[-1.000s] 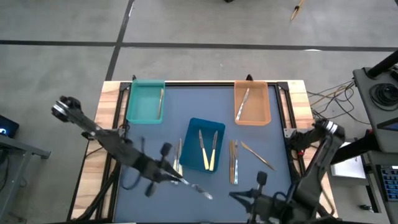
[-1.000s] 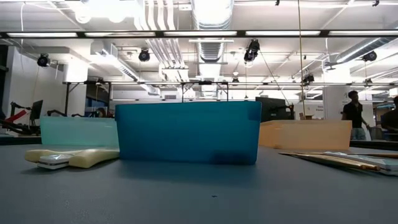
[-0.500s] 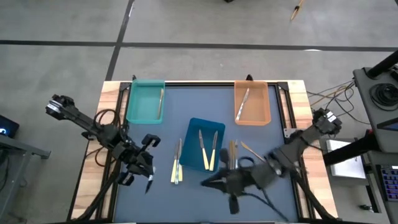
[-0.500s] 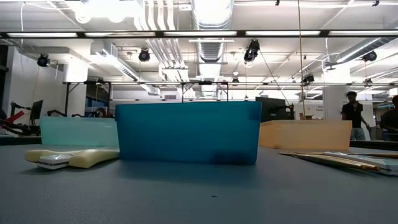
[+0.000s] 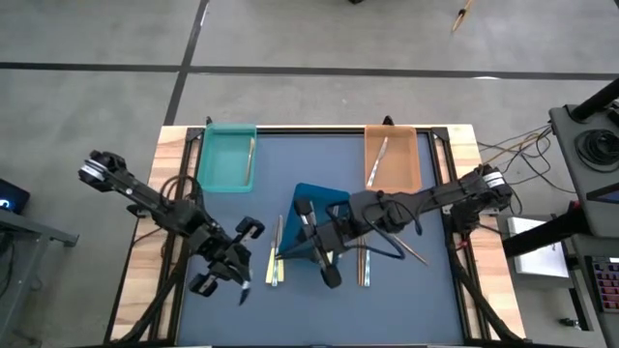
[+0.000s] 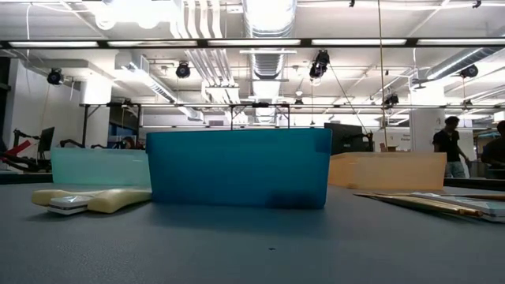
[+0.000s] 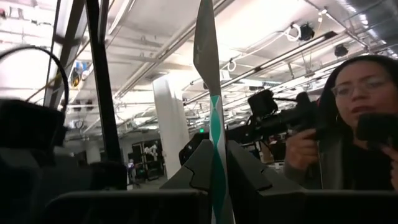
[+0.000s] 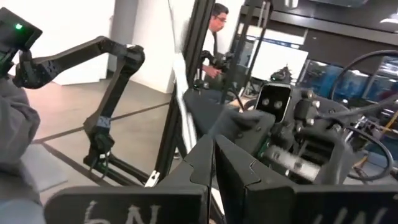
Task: Sort silverware by color (type)
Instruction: Put the left blue and white knife into the orange bin
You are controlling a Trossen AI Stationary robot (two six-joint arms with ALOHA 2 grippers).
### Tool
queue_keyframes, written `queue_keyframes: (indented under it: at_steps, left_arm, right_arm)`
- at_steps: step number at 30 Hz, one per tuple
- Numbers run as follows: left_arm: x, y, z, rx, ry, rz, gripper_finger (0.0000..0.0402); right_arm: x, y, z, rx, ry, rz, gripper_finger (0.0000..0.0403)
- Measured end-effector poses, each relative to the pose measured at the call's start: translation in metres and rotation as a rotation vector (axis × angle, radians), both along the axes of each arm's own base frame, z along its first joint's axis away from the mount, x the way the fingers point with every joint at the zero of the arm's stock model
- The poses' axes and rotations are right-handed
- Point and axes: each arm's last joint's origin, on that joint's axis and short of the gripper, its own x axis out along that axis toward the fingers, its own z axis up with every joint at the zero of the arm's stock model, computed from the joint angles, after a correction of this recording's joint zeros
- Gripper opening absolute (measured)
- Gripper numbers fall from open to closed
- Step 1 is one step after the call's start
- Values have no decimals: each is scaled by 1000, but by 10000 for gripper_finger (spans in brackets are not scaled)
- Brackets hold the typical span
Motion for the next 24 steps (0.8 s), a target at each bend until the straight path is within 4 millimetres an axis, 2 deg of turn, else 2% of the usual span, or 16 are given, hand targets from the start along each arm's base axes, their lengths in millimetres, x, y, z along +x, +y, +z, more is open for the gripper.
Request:
queue_keyframes:
  at_steps: [7,10,13,20,24]
  left_arm:
    - [13,2,-5,-11,16,46,8]
    - [17,5,-9,-17,13,64,8]
    - [21,7,-13,-14,20,76,8]
    - [28,12,-17,-19,11,104,8]
    - [34,16,-21,-17,14,127,8]
  right_arm:
    - [-1,2,-1,-43,-12,10,11]
    - [-1,2,-3,-59,10,10,27]
    - [0,2,-5,-52,43,9,63]
    - [-1,3,-5,-71,38,37,175]
    - [-1,4,-5,-87,28,61,212]
